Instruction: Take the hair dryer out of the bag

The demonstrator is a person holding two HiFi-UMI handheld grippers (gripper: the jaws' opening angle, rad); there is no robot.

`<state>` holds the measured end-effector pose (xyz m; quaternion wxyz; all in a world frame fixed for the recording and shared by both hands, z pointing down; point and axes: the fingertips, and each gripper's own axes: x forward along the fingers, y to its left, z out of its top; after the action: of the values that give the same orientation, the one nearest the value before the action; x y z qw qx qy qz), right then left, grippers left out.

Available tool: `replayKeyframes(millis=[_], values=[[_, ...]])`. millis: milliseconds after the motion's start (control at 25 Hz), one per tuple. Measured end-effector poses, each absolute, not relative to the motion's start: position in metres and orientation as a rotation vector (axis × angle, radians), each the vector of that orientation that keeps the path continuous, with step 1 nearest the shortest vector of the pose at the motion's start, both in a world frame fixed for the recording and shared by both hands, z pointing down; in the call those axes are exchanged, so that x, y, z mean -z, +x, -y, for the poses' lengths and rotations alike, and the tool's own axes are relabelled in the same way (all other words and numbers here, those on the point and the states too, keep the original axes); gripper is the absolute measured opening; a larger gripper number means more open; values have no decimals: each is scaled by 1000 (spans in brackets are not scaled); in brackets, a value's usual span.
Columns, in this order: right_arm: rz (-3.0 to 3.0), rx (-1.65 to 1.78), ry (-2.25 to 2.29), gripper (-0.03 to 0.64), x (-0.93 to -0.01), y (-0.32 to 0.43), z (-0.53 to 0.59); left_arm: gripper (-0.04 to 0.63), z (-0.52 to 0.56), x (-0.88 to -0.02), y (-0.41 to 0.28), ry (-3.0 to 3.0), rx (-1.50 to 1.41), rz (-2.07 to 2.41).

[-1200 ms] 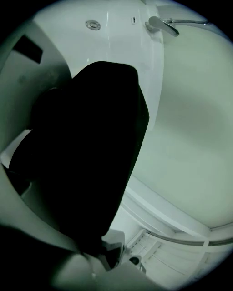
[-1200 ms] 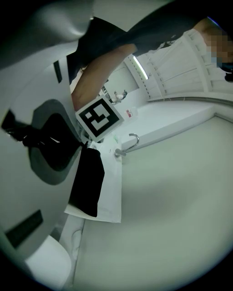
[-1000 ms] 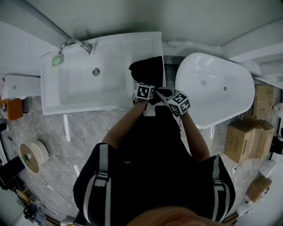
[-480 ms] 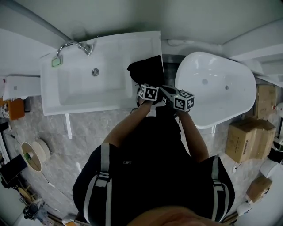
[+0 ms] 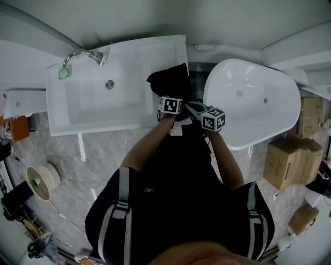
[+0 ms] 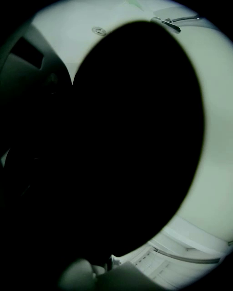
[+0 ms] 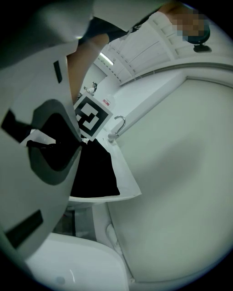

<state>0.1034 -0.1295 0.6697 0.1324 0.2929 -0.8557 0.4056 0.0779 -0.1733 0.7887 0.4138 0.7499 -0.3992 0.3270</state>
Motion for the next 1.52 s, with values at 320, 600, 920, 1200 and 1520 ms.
replayKeyframes(millis=[320, 600, 920, 1200, 1520], values=[[2524, -1105, 743, 71, -660, 94, 123, 189, 171, -756, 76, 1844, -299, 739], [2621, -1108, 613, 71, -642, 71, 115, 187, 165, -720, 73, 1787, 91, 485], [2651, -920, 375, 90, -625, 61, 84, 189, 136, -689, 66, 1841, 206, 321], [2676, -1112, 11, 209, -601, 87, 50, 189, 114, -655, 54, 1984, 217, 227], [2719, -996, 673, 237, -600, 135, 136, 190, 79, -617, 34, 2119, 166, 55]])
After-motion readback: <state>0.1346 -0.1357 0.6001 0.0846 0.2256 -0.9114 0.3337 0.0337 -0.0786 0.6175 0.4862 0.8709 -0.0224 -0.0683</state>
